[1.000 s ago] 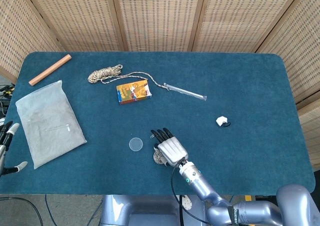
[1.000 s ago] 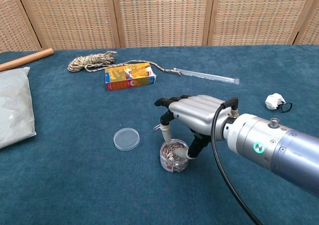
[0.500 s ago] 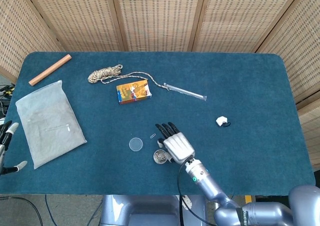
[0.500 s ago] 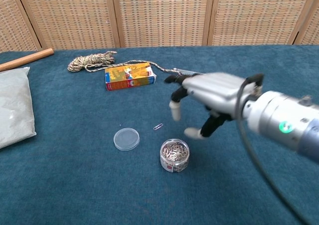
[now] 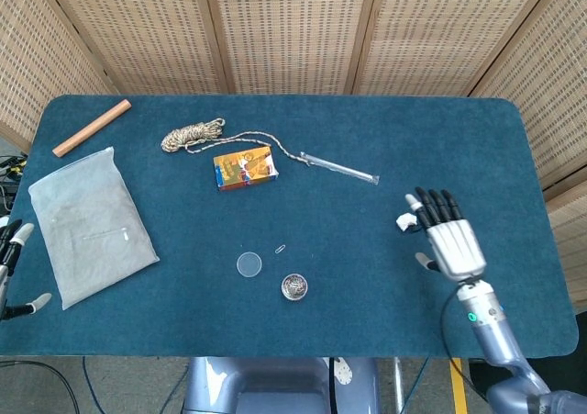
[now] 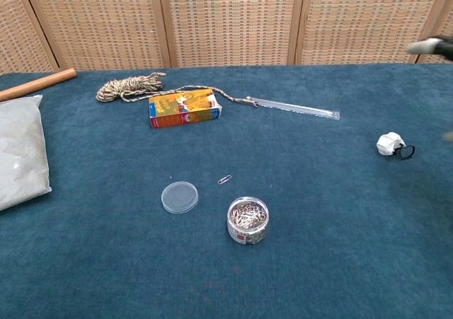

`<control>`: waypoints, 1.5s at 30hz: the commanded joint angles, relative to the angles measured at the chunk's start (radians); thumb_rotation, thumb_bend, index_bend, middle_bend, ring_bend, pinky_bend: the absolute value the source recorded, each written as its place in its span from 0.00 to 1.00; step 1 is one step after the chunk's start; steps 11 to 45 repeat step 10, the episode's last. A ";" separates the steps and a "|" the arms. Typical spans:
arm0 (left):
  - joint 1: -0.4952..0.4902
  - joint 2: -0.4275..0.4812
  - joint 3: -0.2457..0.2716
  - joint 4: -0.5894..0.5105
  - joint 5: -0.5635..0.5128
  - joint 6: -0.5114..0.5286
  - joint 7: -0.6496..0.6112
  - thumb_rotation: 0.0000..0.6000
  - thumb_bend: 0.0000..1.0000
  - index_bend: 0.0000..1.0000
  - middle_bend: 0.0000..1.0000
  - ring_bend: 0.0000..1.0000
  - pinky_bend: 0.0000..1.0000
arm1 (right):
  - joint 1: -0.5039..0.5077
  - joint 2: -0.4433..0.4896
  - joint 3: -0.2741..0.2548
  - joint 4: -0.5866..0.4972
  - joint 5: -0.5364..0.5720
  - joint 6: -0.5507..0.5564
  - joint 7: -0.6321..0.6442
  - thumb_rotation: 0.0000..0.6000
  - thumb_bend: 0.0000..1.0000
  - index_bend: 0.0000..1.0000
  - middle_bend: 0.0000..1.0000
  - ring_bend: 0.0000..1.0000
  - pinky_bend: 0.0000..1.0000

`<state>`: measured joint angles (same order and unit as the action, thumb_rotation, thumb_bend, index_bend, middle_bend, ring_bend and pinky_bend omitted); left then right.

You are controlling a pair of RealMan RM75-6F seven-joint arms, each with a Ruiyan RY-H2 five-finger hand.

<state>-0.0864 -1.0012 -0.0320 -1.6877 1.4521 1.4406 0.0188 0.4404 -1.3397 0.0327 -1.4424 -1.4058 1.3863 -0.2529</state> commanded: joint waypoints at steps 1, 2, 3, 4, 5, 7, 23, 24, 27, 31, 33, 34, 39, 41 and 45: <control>0.002 0.000 0.001 0.001 0.000 0.001 -0.007 1.00 0.00 0.00 0.00 0.00 0.00 | -0.095 0.034 -0.045 0.043 -0.050 0.104 0.013 1.00 0.00 0.00 0.00 0.00 0.00; 0.002 0.001 0.001 0.002 0.000 0.001 -0.008 1.00 0.00 0.00 0.00 0.00 0.00 | -0.109 0.040 -0.050 0.037 -0.057 0.119 0.013 1.00 0.00 0.00 0.00 0.00 0.00; 0.003 0.001 0.002 0.002 0.001 0.001 -0.010 1.00 0.00 0.00 0.00 0.00 0.00 | -0.125 0.050 -0.055 0.025 -0.061 0.132 0.004 1.00 0.00 0.00 0.00 0.00 0.00; 0.003 0.001 0.003 0.002 0.002 0.001 -0.011 1.00 0.00 0.00 0.00 0.00 0.00 | -0.135 0.058 -0.058 0.013 -0.063 0.138 -0.004 1.00 0.00 0.00 0.00 0.00 0.00; 0.004 0.001 0.004 0.002 0.004 0.002 -0.011 1.00 0.00 0.00 0.00 0.00 0.00 | -0.142 0.066 -0.060 0.000 -0.066 0.142 -0.011 1.00 0.00 0.00 0.00 0.00 0.00; 0.005 0.002 0.004 0.001 0.007 0.005 -0.011 1.00 0.00 0.00 0.00 0.00 0.00 | -0.152 0.077 -0.060 -0.021 -0.071 0.145 -0.020 1.00 0.00 0.00 0.00 0.00 0.00; 0.009 0.002 0.006 -0.001 0.012 0.013 -0.011 1.00 0.00 0.00 0.00 0.00 0.00 | -0.163 0.092 -0.056 -0.045 -0.077 0.145 -0.027 1.00 0.00 0.00 0.00 0.00 0.00; 0.009 0.002 0.006 -0.001 0.012 0.013 -0.011 1.00 0.00 0.00 0.00 0.00 0.00 | -0.163 0.092 -0.056 -0.045 -0.077 0.145 -0.027 1.00 0.00 0.00 0.00 0.00 0.00; 0.009 0.002 0.006 -0.001 0.012 0.013 -0.011 1.00 0.00 0.00 0.00 0.00 0.00 | -0.163 0.092 -0.056 -0.045 -0.077 0.145 -0.027 1.00 0.00 0.00 0.00 0.00 0.00; 0.009 0.002 0.006 -0.001 0.012 0.013 -0.011 1.00 0.00 0.00 0.00 0.00 0.00 | -0.163 0.092 -0.056 -0.045 -0.077 0.145 -0.027 1.00 0.00 0.00 0.00 0.00 0.00; 0.009 0.002 0.006 -0.001 0.012 0.013 -0.011 1.00 0.00 0.00 0.00 0.00 0.00 | -0.163 0.092 -0.056 -0.045 -0.077 0.145 -0.027 1.00 0.00 0.00 0.00 0.00 0.00; 0.009 0.002 0.006 -0.001 0.012 0.013 -0.011 1.00 0.00 0.00 0.00 0.00 0.00 | -0.163 0.092 -0.056 -0.045 -0.077 0.145 -0.027 1.00 0.00 0.00 0.00 0.00 0.00; 0.009 0.002 0.006 -0.001 0.012 0.013 -0.011 1.00 0.00 0.00 0.00 0.00 0.00 | -0.163 0.092 -0.056 -0.045 -0.077 0.145 -0.027 1.00 0.00 0.00 0.00 0.00 0.00; 0.009 0.002 0.006 -0.001 0.012 0.013 -0.011 1.00 0.00 0.00 0.00 0.00 0.00 | -0.163 0.092 -0.056 -0.045 -0.077 0.145 -0.027 1.00 0.00 0.00 0.00 0.00 0.00; 0.009 0.002 0.006 -0.001 0.012 0.013 -0.011 1.00 0.00 0.00 0.00 0.00 0.00 | -0.163 0.092 -0.056 -0.045 -0.077 0.145 -0.027 1.00 0.00 0.00 0.00 0.00 0.00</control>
